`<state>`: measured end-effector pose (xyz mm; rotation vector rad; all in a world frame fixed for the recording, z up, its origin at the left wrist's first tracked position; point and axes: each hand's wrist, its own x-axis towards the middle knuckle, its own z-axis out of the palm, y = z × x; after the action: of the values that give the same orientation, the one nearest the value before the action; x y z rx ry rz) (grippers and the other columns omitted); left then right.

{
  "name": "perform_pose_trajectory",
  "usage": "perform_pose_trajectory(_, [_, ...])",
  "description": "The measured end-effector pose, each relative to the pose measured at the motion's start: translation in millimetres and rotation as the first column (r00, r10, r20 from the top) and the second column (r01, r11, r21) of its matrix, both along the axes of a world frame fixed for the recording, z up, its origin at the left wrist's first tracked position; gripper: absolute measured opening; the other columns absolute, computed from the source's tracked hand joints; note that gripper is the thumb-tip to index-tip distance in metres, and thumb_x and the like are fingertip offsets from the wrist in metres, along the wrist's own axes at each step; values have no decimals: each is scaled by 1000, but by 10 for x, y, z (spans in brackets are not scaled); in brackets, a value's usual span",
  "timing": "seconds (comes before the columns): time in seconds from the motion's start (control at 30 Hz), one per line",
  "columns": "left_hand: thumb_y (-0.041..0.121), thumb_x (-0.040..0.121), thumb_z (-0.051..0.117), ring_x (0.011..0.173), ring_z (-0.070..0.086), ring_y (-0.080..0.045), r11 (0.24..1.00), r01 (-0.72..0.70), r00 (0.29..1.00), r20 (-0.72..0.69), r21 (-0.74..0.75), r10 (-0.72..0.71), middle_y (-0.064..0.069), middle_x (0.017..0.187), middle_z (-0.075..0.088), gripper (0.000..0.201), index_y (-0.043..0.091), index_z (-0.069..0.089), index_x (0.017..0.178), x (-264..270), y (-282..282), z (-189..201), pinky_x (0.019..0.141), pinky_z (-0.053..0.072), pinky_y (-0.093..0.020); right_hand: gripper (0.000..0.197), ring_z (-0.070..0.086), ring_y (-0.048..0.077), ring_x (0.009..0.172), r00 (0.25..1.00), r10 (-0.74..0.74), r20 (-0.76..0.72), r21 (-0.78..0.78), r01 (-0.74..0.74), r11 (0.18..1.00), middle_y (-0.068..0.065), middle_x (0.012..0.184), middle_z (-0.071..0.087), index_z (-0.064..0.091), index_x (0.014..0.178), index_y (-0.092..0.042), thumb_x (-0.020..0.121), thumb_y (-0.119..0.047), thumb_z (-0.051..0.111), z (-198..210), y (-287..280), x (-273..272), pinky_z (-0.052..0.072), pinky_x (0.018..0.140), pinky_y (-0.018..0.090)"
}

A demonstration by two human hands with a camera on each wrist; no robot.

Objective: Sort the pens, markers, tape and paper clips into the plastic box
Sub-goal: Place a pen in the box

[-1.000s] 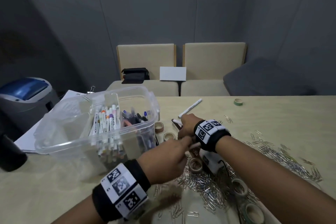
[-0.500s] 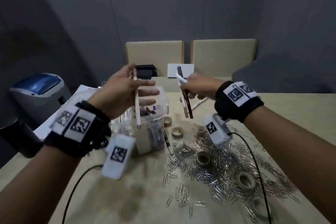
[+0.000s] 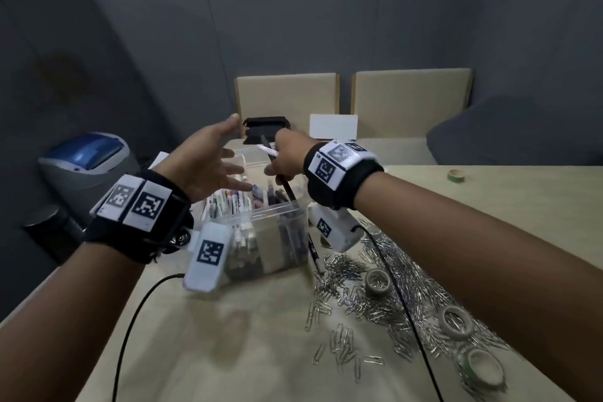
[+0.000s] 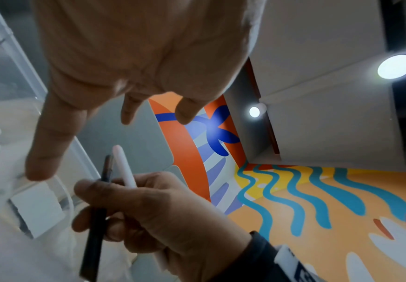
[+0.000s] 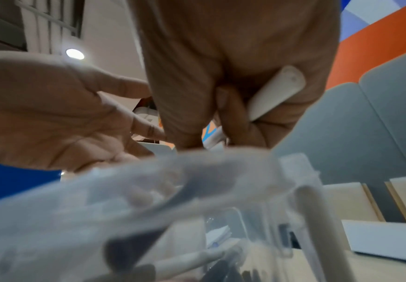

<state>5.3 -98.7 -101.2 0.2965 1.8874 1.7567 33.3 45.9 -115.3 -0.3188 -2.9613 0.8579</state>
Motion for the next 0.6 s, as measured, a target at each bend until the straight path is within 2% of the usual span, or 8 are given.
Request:
perform_pose_trajectory(0.1, [48, 97, 46, 132, 34, -49, 1000, -1, 1000, -17, -18, 0, -20, 150, 24, 33, 22, 48, 117, -3, -47, -27, 72, 57, -51, 20, 62, 10, 50, 1000, -9, 24, -49, 10, 999, 3, 73, 65, 58, 85, -8, 85, -21, 73, 2, 12, 4, 45, 41, 16])
perform_pose_trajectory(0.17, [47, 96, 49, 131, 34, -50, 1000, -7, 1000, -18, -15, 7, -20, 148, 26, 36, 19, 49, 119, -6, -51, -45, 70, 59, -51, 22, 57, 5, 40, 999, -16, 40, -90, 20, 996, -1, 62, 63, 58, 80, -8, 84, -22, 74, 19, 28, 15, 36, 33, 11])
perform_pose_trajectory(0.23, [47, 95, 50, 130, 36, -49, 1000, -7, 1000, -19, -14, 7, -20, 146, 27, 37, 17, 53, 116, -1, -38, -47, 70, 59, -51, 24, 54, 3, 36, 999, -24, 37, -93, 27, 995, -2, 58, 61, 56, 79, -10, 84, -25, 74, 27, 28, 26, 30, 29, 8])
perform_pose_trajectory(0.3, [47, 95, 50, 131, 36, -49, 1000, -9, 999, -36, -26, 8, -20, 147, 27, 37, 16, 54, 115, 6, -19, -43, 71, 59, -51, 27, 57, 4, 40, 999, -23, 38, -91, 27, 995, -2, 61, 62, 54, 82, -11, 83, -28, 75, 26, 22, 28, 30, 29, 8])
perform_pose_trajectory(0.43, [46, 96, 49, 130, 38, -43, 997, -31, 990, -138, -66, 21, -16, 150, 26, 46, 17, 47, 131, 51, 24, -48, 79, 56, -53, 28, 64, 8, 45, 999, -46, 26, -147, 49, 988, 5, 80, 65, 54, 88, -8, 86, -30, 72, 11, 43, 40, 36, 30, 10])
perform_pose_trajectory(0.5, [45, 97, 49, 126, 42, -38, 996, -40, 977, -211, -79, 23, -11, 148, 32, 38, 19, 47, 125, 103, 59, -45, 86, 53, -54, 25, 67, 12, 50, 997, -62, 40, -297, 71, 952, 11, 91, 66, 60, 94, -1, 89, -24, 68, 36, 51, 45, 50, 40, 16])
perform_pose_trajectory(0.53, [44, 96, 50, 124, 44, -35, 995, -58, 967, -252, -84, 35, -7, 144, 37, 35, 19, 47, 122, 126, 80, -46, 89, 51, -54, 26, 72, 18, 64, 997, -54, 58, -371, 72, 926, 16, 98, 66, 60, 102, 2, 91, -21, 66, 55, 52, 51, 58, 52, 24])
perform_pose_trajectory(0.6, [43, 95, 52, 116, 52, -29, 989, -106, 932, -357, -107, 61, -2, 130, 51, 33, 18, 51, 116, 155, 107, -51, 90, 52, -51, 33, 71, 31, 92, 995, -15, 94, -412, 53, 910, 24, 109, 65, 57, 117, 6, 93, -16, 61, 96, 70, 68, 60, 78, 42])
